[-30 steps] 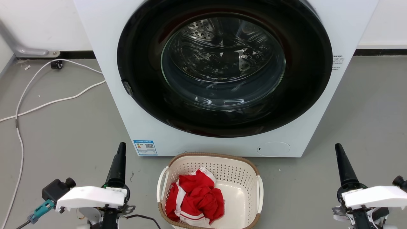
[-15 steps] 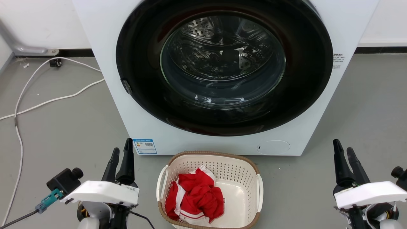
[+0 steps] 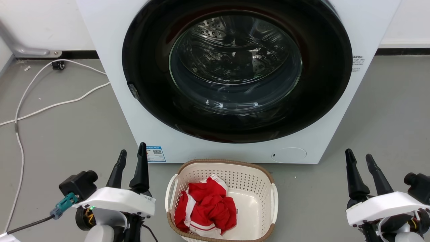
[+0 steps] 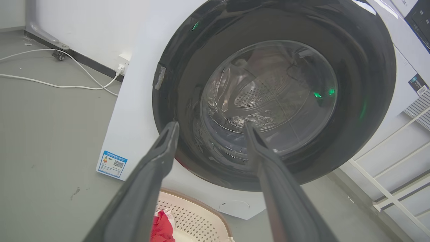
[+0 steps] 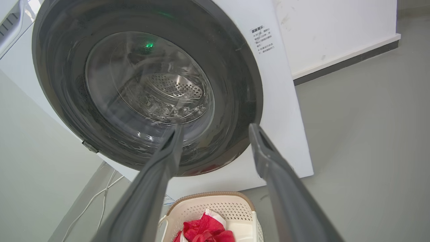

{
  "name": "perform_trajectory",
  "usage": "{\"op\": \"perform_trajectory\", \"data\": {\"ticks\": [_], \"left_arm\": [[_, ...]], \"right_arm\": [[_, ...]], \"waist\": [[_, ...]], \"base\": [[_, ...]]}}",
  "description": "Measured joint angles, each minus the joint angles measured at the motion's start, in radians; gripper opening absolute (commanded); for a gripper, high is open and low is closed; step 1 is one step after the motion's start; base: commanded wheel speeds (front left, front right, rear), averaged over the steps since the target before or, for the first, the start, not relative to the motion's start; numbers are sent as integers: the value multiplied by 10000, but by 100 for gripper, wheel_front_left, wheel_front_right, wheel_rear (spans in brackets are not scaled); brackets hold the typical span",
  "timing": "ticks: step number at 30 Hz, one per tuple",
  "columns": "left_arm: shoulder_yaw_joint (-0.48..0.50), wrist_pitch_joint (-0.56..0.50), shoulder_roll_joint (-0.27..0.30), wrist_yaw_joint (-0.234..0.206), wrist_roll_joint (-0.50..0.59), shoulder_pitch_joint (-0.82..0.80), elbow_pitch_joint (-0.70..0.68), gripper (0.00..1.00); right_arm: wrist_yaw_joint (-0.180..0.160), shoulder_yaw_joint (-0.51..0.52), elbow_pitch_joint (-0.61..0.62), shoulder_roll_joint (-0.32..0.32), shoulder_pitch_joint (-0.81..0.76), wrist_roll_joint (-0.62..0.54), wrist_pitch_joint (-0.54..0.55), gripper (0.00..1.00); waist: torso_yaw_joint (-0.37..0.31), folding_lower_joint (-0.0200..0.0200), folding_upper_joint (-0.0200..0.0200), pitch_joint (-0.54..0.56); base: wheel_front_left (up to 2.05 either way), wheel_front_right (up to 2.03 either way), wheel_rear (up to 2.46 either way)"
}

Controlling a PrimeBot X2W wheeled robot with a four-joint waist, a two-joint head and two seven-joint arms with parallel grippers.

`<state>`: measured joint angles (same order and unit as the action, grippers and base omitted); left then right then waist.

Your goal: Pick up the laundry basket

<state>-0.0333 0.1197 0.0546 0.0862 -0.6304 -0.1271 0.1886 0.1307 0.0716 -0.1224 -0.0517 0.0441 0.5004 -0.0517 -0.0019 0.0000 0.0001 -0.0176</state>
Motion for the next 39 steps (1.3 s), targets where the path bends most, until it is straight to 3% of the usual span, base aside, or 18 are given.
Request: {"op": "perform_trajectory", "data": {"ticks": [19,39], "left_arm": [[-435,523,224,-341,2406,-185,305,100],[-610,961,247,-518,3998,-230,577,100]], "right_arm": [[0,-65,332,0,-103,-2548,84,100],[2,-88,629,0,-255,-4176,36,100]], "waist": [[33,0,0,-19],[20,0,0,-21]], "base": [[0,0,0],[0,0,0]]}}
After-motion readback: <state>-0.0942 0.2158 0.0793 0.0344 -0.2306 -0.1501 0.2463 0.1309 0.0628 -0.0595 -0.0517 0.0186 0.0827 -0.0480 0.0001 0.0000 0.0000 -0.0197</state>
